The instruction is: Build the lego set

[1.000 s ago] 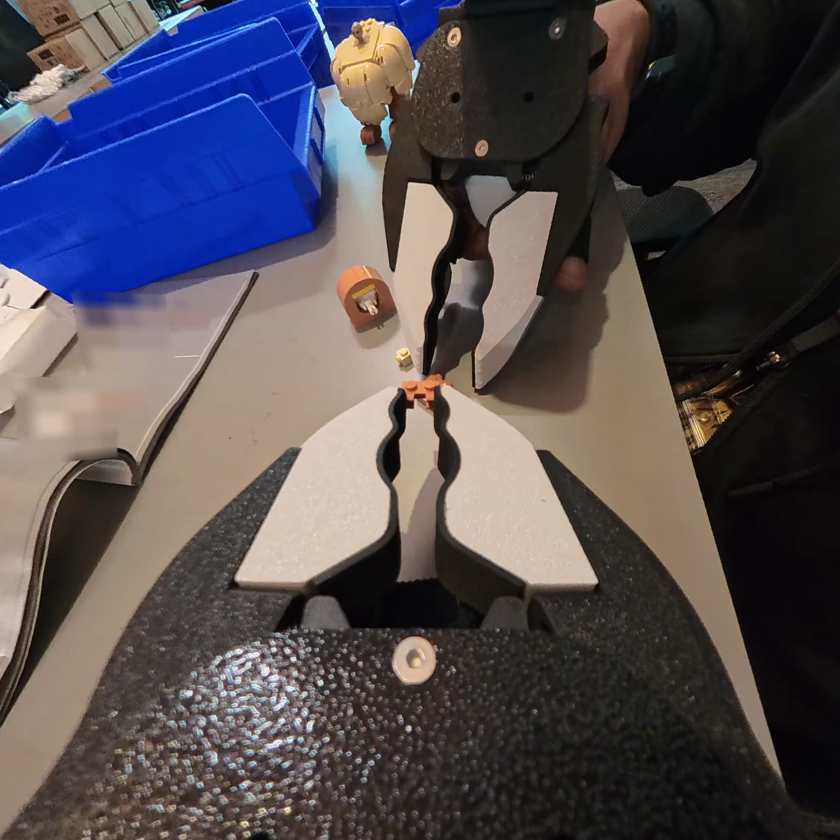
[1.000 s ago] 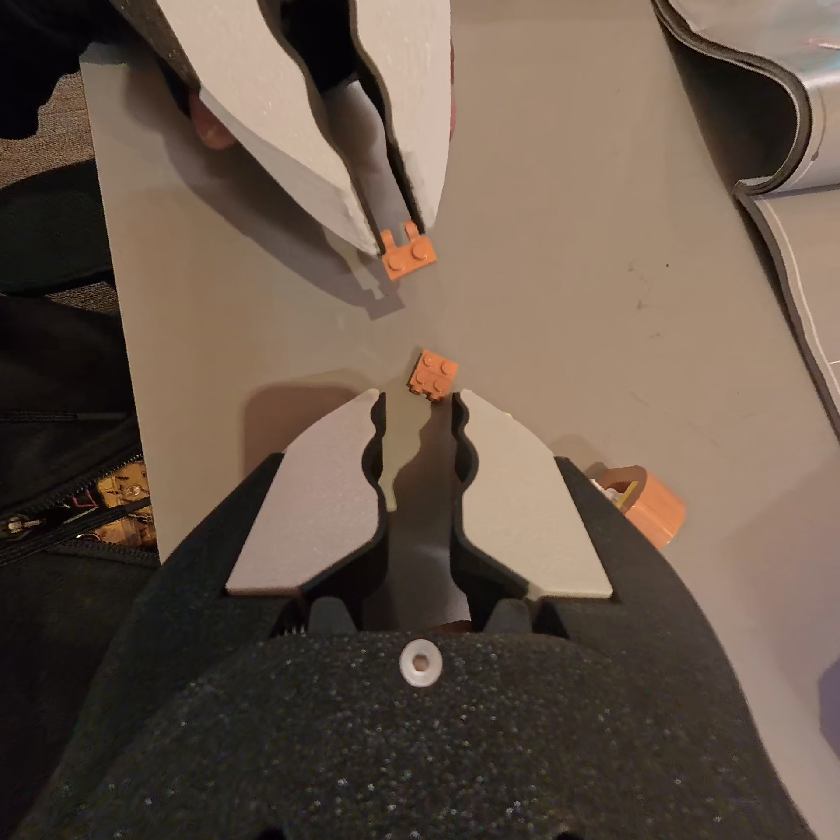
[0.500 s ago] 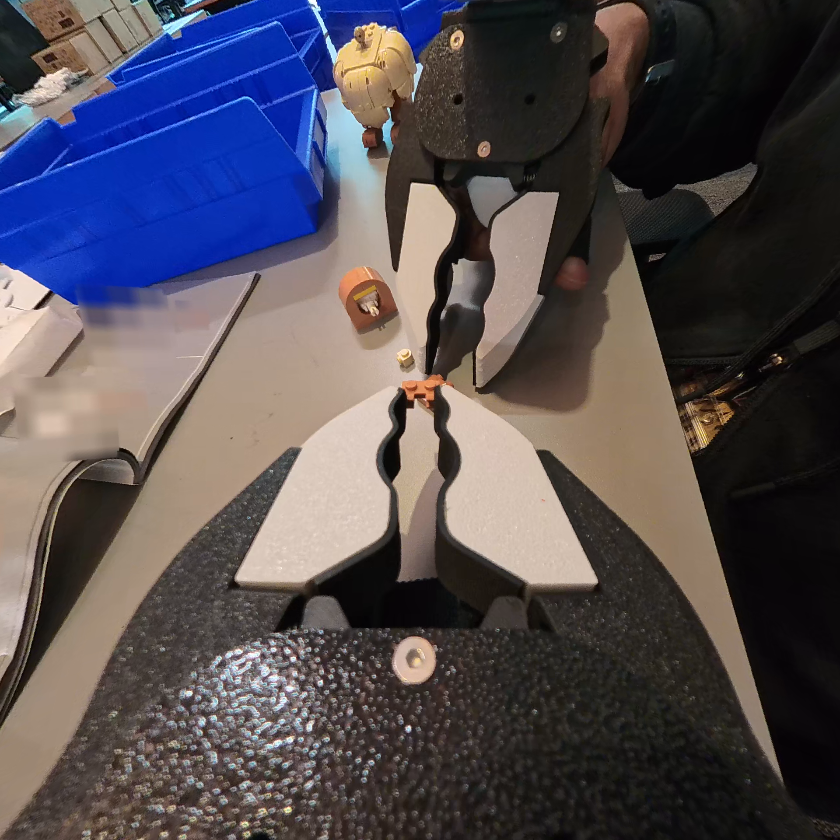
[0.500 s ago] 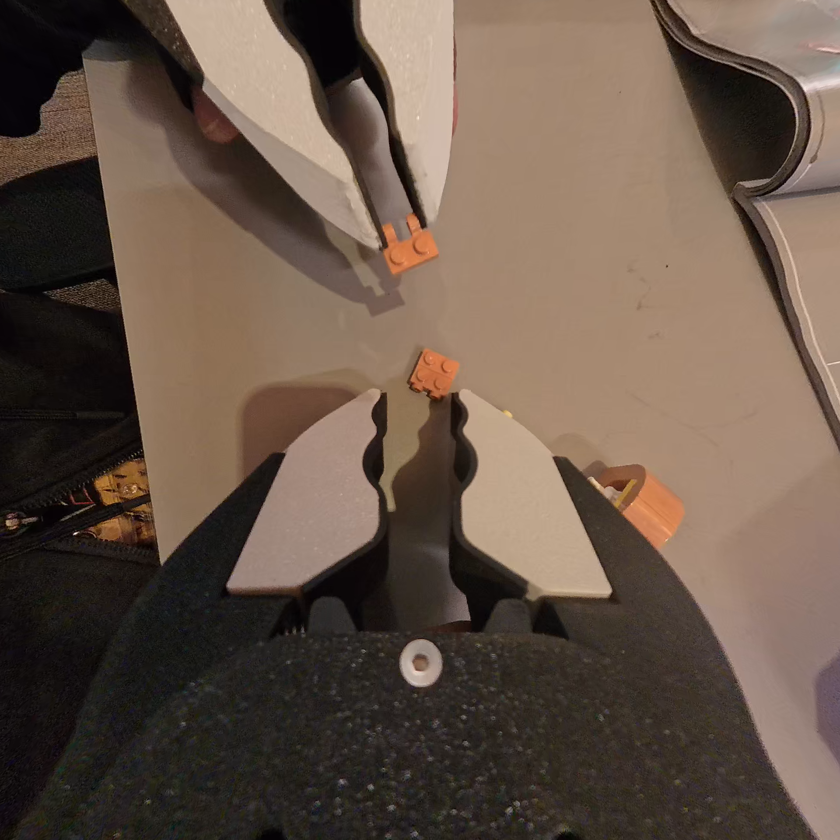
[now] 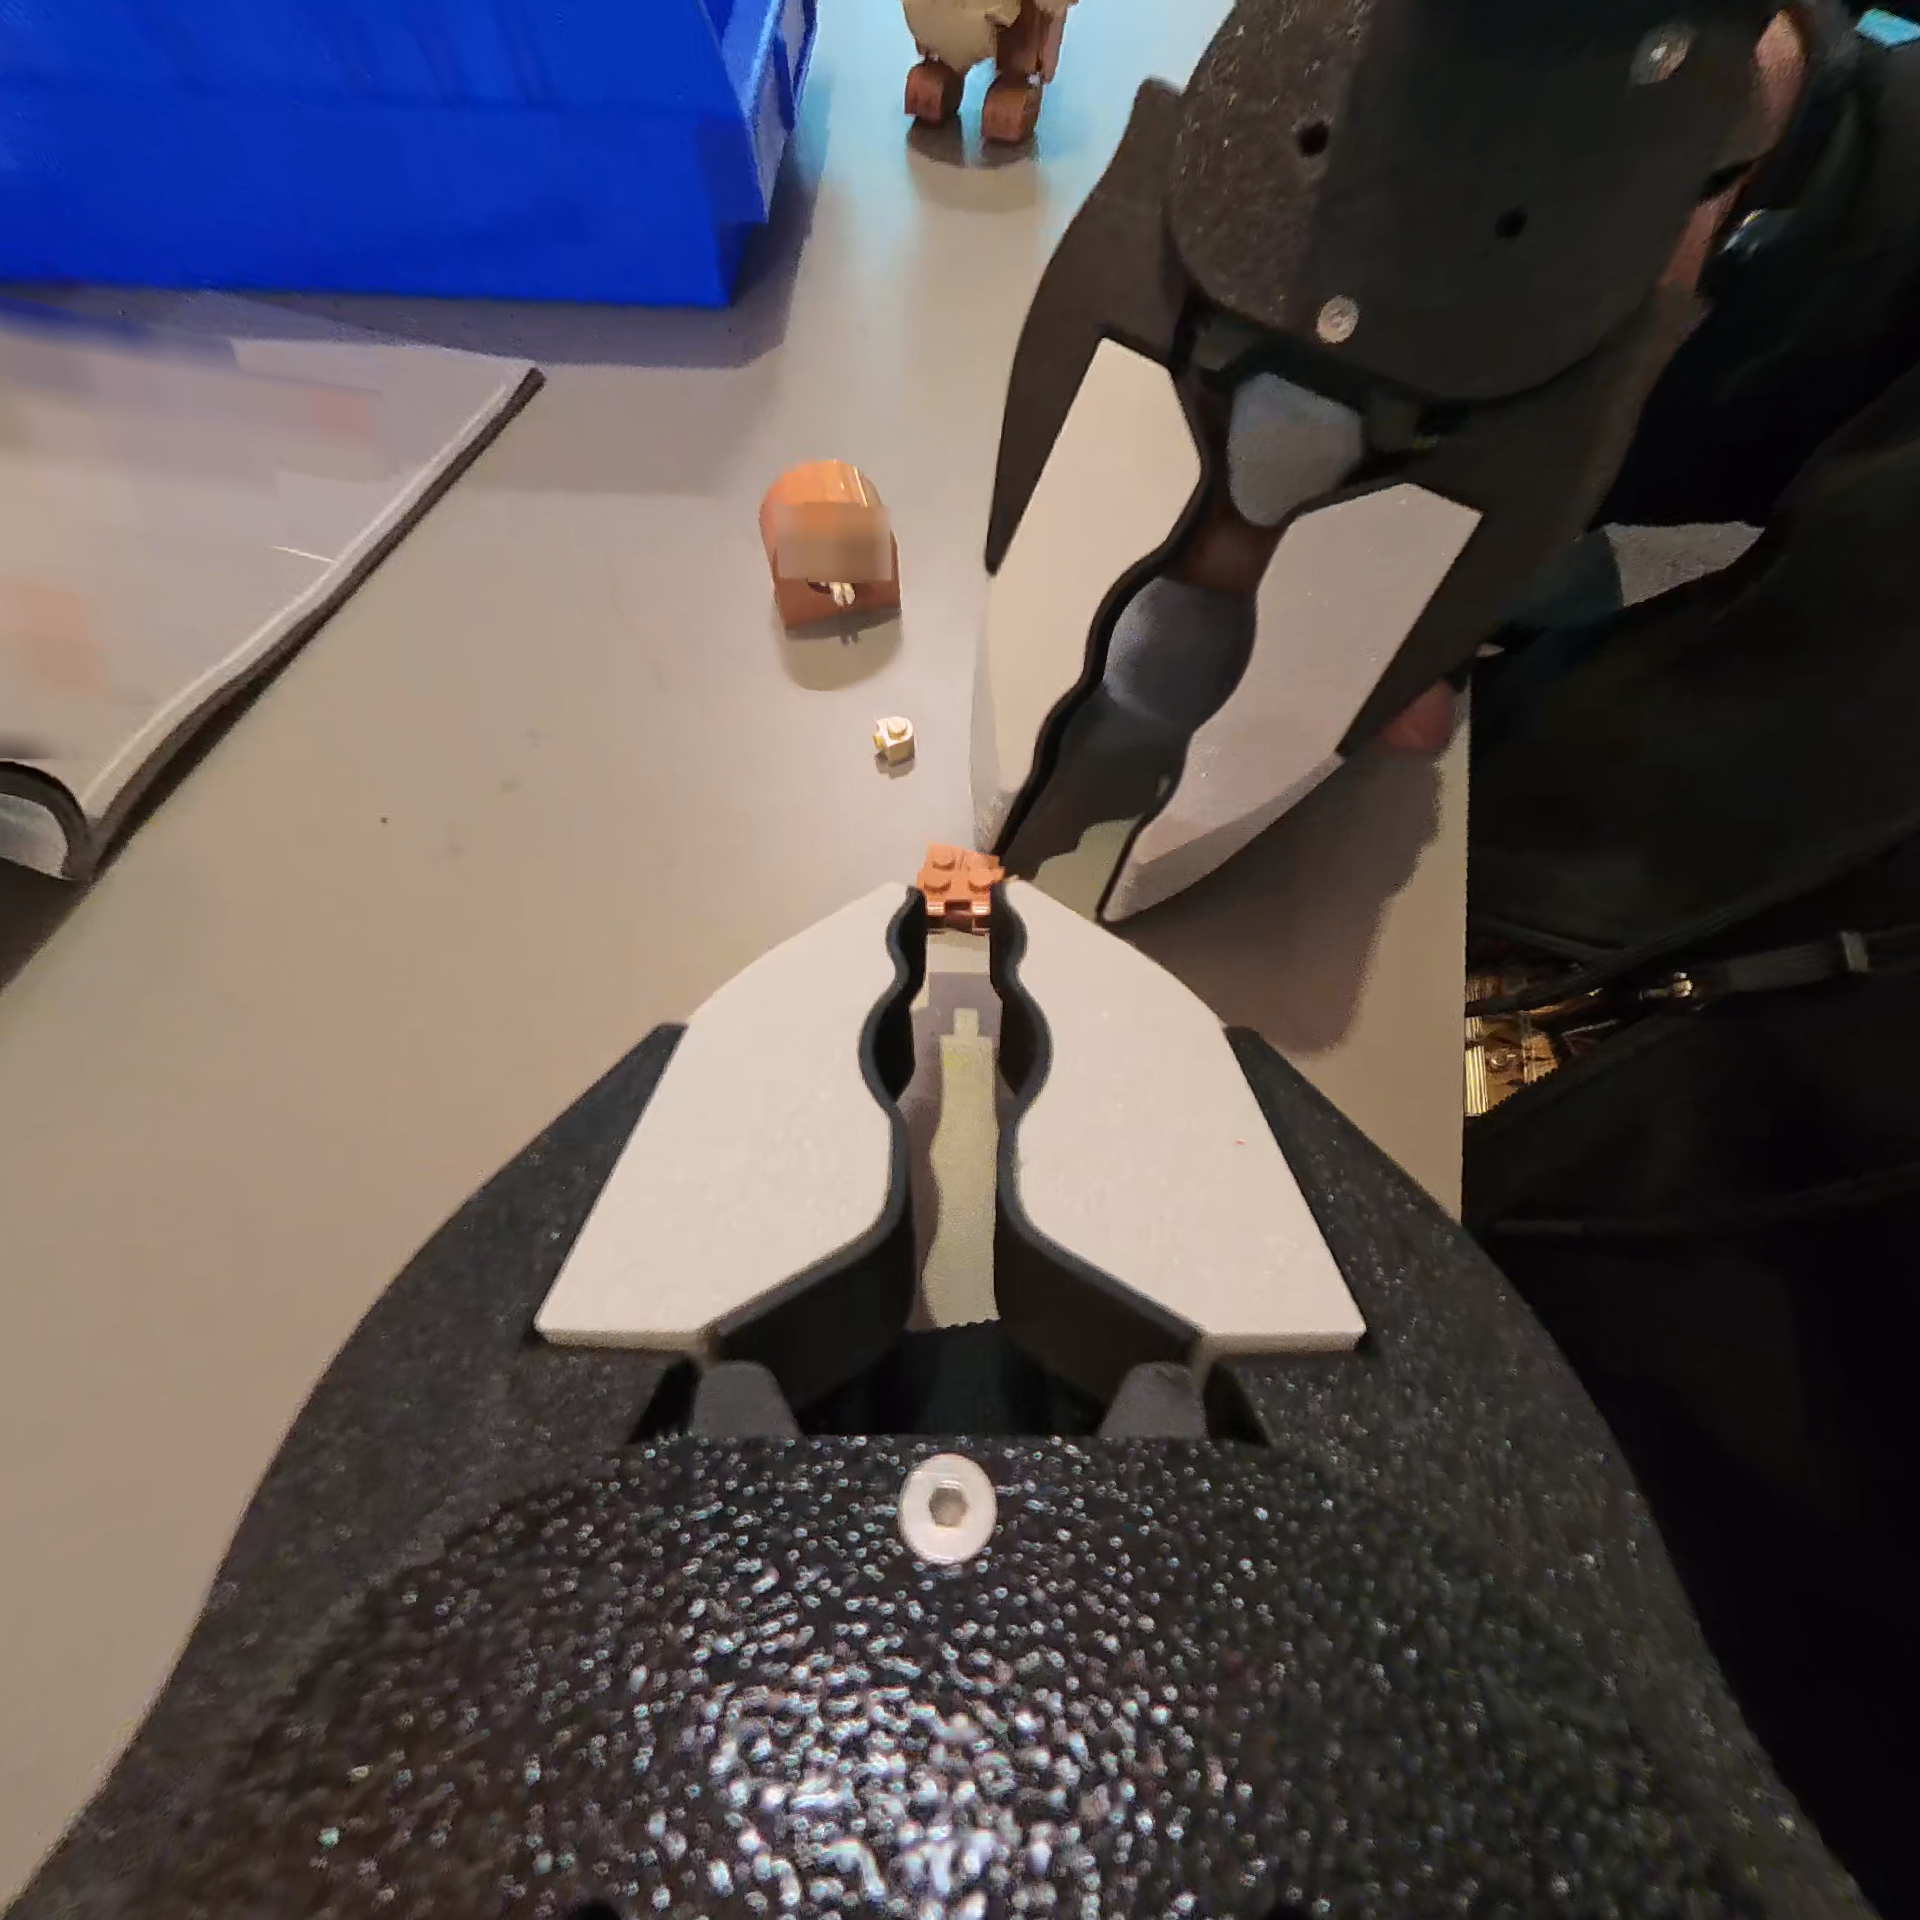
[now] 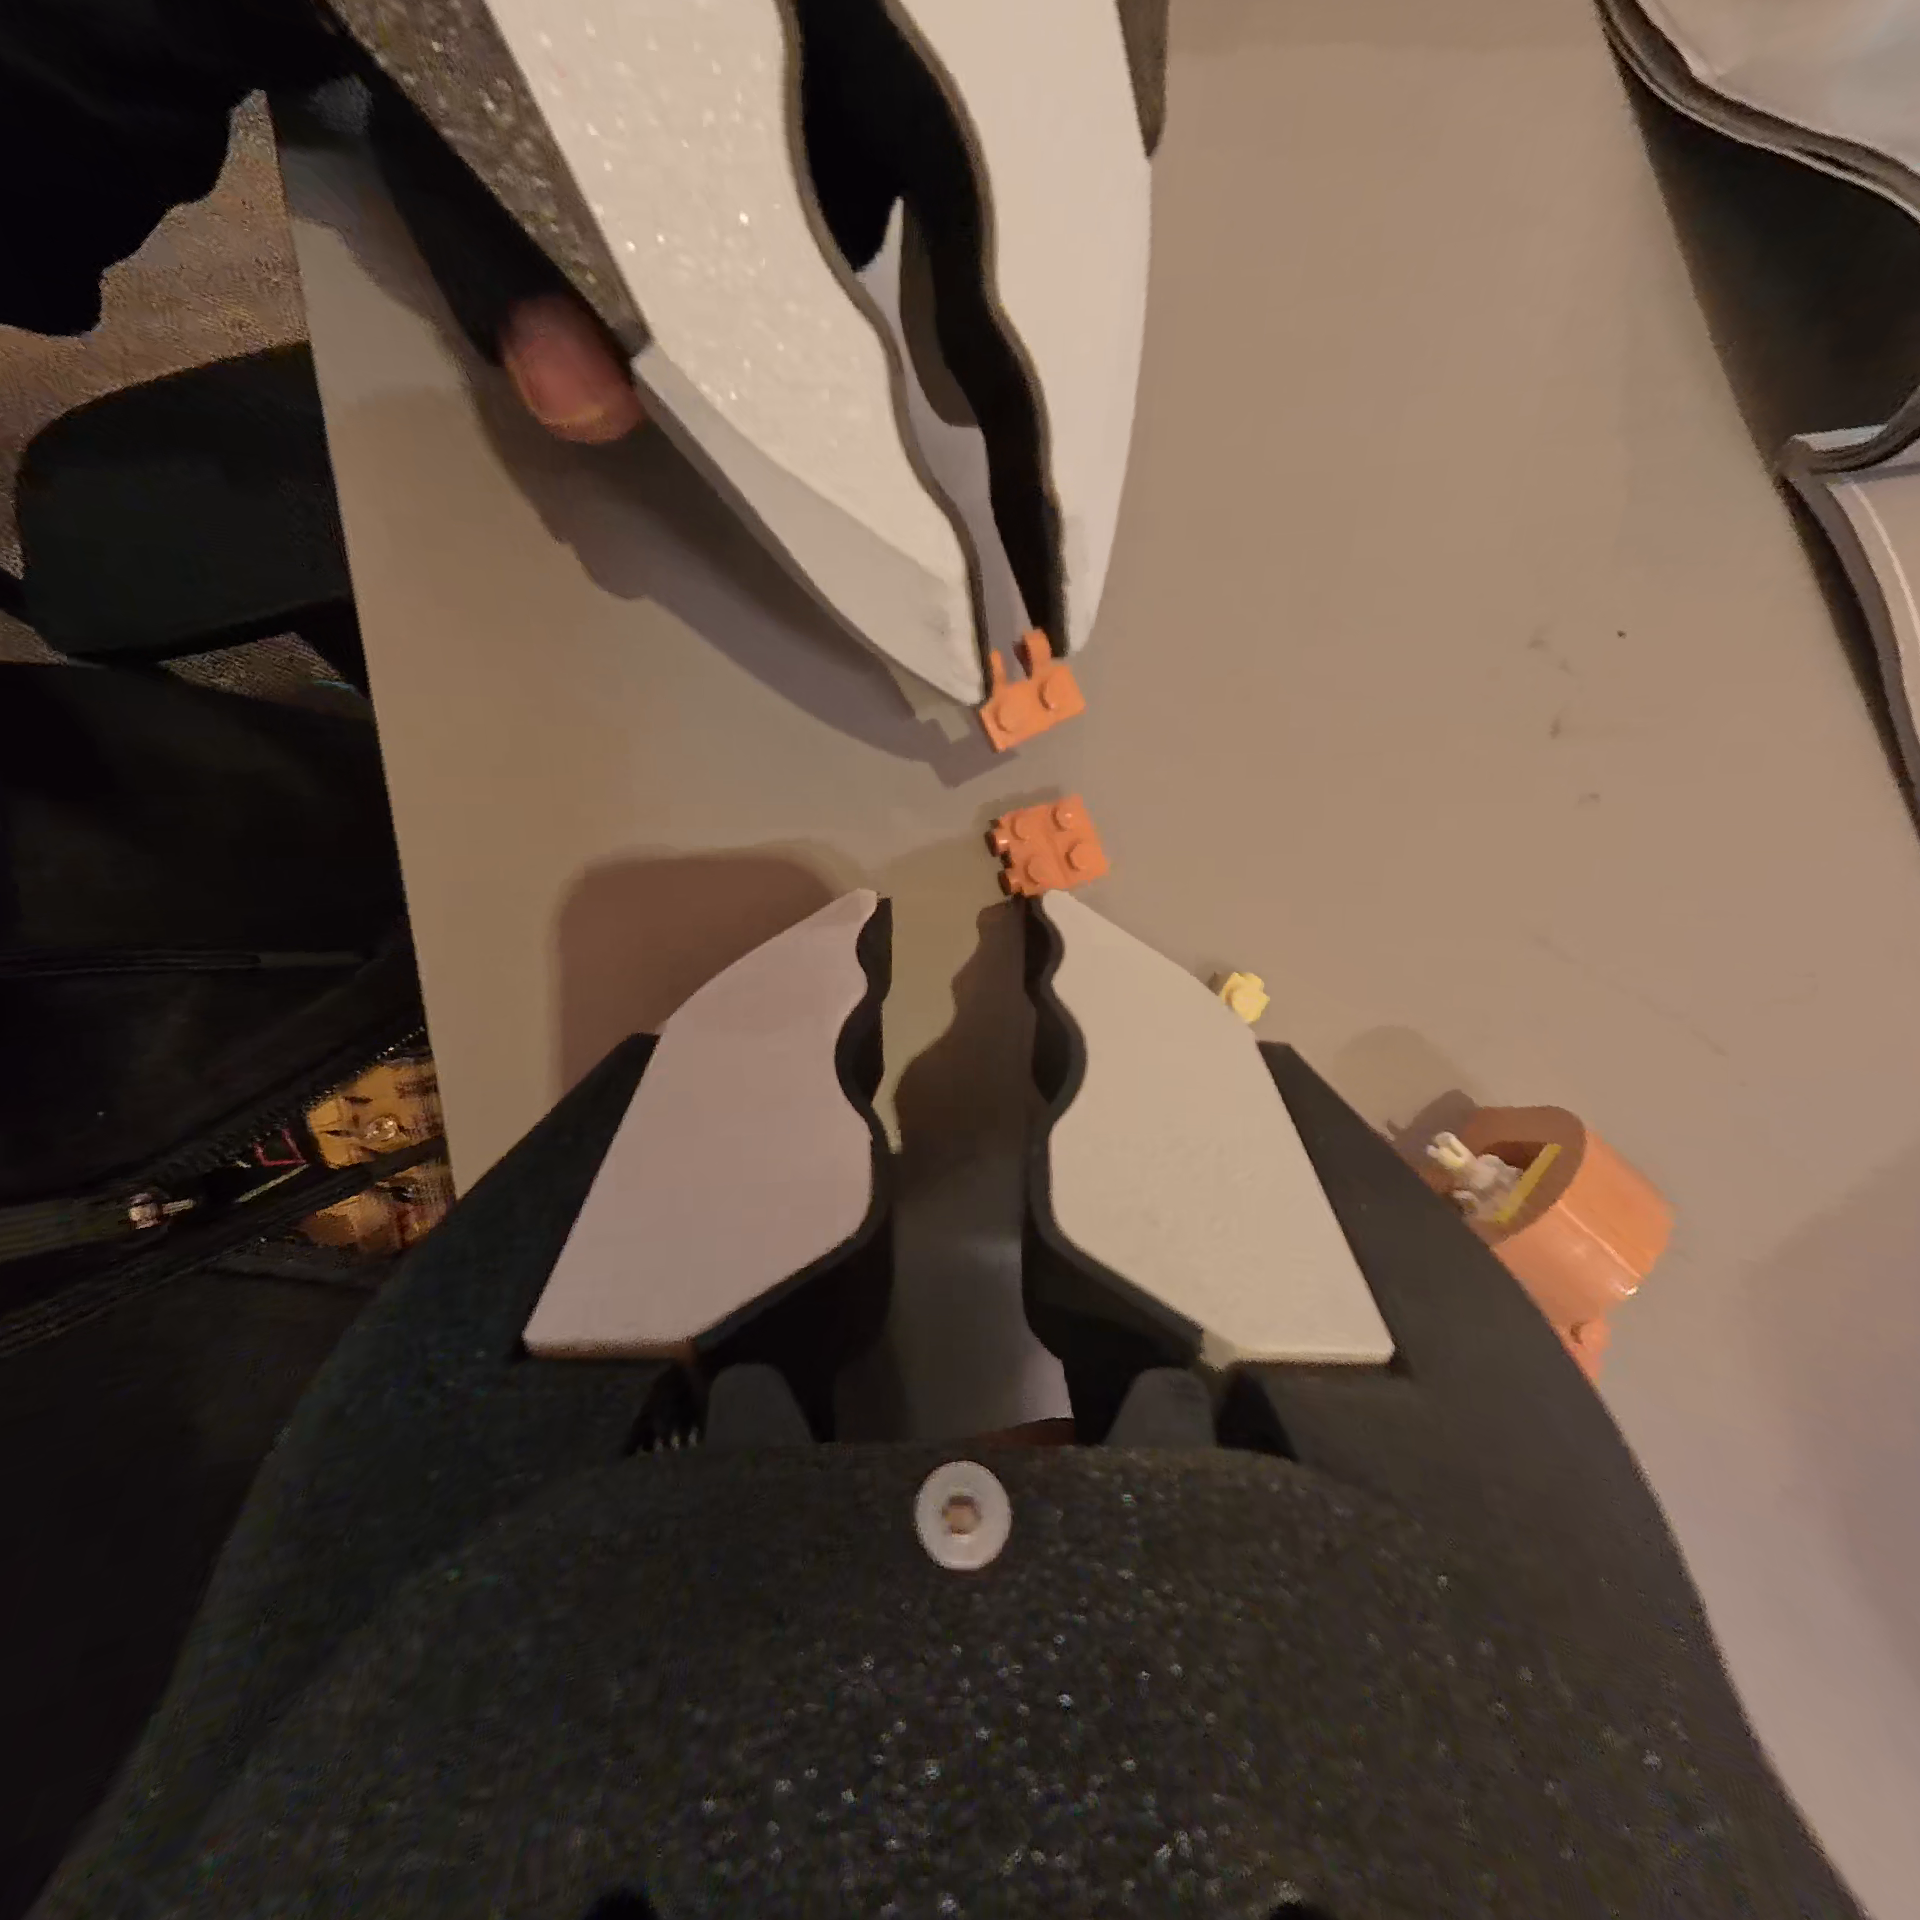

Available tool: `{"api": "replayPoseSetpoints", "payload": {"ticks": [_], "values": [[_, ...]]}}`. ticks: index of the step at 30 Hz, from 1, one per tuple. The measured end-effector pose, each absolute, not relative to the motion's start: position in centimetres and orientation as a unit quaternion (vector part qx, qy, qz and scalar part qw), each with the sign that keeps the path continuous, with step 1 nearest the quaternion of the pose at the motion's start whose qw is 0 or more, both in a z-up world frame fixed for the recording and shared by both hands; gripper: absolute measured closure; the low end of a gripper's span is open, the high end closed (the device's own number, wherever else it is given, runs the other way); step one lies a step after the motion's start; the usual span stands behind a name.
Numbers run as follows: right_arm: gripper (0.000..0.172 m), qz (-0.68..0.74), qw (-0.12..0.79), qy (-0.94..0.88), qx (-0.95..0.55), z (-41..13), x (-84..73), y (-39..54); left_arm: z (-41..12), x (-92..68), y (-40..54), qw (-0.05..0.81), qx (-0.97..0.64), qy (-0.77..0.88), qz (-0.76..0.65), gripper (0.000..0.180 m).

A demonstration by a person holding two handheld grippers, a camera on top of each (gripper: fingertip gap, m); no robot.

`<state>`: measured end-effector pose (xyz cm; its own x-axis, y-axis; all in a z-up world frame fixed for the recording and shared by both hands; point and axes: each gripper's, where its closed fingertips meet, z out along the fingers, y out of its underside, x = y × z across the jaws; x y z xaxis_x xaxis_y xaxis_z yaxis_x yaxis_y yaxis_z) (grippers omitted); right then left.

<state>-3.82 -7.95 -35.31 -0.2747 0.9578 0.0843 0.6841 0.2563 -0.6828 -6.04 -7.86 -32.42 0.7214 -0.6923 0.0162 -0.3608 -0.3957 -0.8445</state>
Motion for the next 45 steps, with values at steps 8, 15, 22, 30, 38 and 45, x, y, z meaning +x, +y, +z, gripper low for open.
{"api": "replayPoseSetpoints", "payload": {"ticks": [8,15,22,30,38,45], "values": [[0.144,0.266,0.282,-0.760,-0.522,-34.8,-4.3,-6.3,-33.1,-5.9,-8.0,0.422,-0.810,0.362,-0.184,0.170],[0.140,0.260,0.301,-0.783,-0.479,-34.8,-5.1,-5.3,-33.2,-6.1,-8.0,0.408,-0.810,0.364,-0.210,0.170],[0.143,0.269,0.304,-0.781,-0.475,-34.7,-5.2,-5.3,-33.4,-6.0,-8.1,0.402,-0.811,0.369,-0.211,0.170],[0.140,0.273,0.306,-0.778,-0.477,-34.6,-5.2,-5.2,-33.4,-6.0,-8.1,0.403,-0.810,0.372,-0.207,0.170],[0.142,0.281,0.299,-0.782,-0.469,-34.7,-5.5,-5.4,-33.5,-5.9,-7.7,0.403,-0.806,0.384,-0.201,0.170],[0.145,0.287,0.273,-0.801,-0.449,-34.9,-5.4,-6.2,-33.7,-6.1,-7.3,0.397,-0.810,0.384,-0.200,0.170]]}}
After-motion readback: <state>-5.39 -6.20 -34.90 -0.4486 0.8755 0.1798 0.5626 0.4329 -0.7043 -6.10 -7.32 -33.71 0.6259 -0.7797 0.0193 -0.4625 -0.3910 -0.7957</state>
